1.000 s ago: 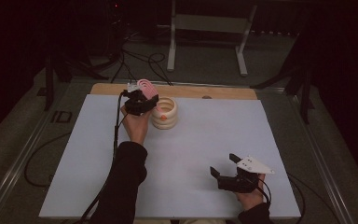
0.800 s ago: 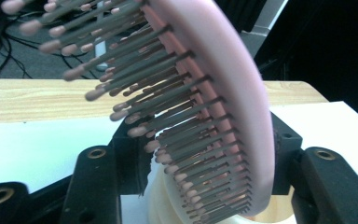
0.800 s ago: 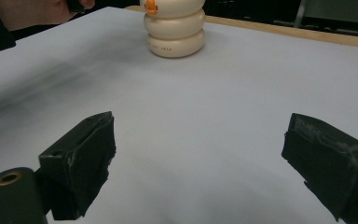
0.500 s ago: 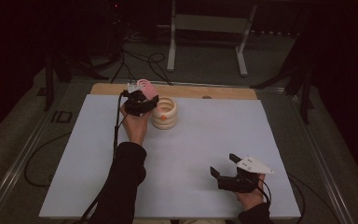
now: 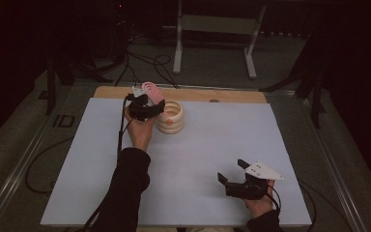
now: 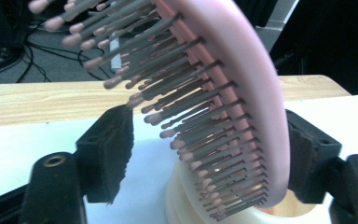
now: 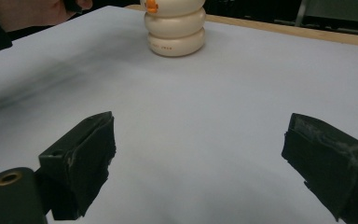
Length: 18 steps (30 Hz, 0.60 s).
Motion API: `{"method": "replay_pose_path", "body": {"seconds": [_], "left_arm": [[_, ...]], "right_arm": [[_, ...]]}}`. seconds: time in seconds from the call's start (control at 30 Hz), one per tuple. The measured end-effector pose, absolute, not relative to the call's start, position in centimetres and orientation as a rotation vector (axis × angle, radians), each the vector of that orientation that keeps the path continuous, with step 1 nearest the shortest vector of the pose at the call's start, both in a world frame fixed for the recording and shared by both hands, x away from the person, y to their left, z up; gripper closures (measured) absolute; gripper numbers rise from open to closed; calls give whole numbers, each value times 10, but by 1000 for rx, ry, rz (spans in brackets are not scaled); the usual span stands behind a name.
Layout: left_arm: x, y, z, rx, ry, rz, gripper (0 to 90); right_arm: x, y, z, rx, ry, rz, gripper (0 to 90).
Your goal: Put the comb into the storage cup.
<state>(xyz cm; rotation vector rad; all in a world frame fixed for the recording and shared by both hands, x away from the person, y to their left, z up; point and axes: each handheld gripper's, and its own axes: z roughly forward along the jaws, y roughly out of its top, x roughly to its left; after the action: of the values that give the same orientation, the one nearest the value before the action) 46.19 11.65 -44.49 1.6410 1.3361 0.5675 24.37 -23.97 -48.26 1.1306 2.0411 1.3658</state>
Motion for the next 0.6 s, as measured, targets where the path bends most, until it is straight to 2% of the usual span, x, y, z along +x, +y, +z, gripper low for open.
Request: {"method": "replay_pose_path", "body": {"seconds": [0.07, 0.1, 0.6], "left_arm": [[462, 117, -444, 1640, 1345, 578, 246], [462, 117, -444, 1639, 1348, 578, 191], [461, 116, -443, 1685, 1367, 621, 53]], "right_arm": [[244, -240, -483, 1131, 2041, 1366, 89], [244, -240, -483, 1128, 2040, 1365, 89], [244, -239, -483, 1126, 2042, 1363, 89]]}}
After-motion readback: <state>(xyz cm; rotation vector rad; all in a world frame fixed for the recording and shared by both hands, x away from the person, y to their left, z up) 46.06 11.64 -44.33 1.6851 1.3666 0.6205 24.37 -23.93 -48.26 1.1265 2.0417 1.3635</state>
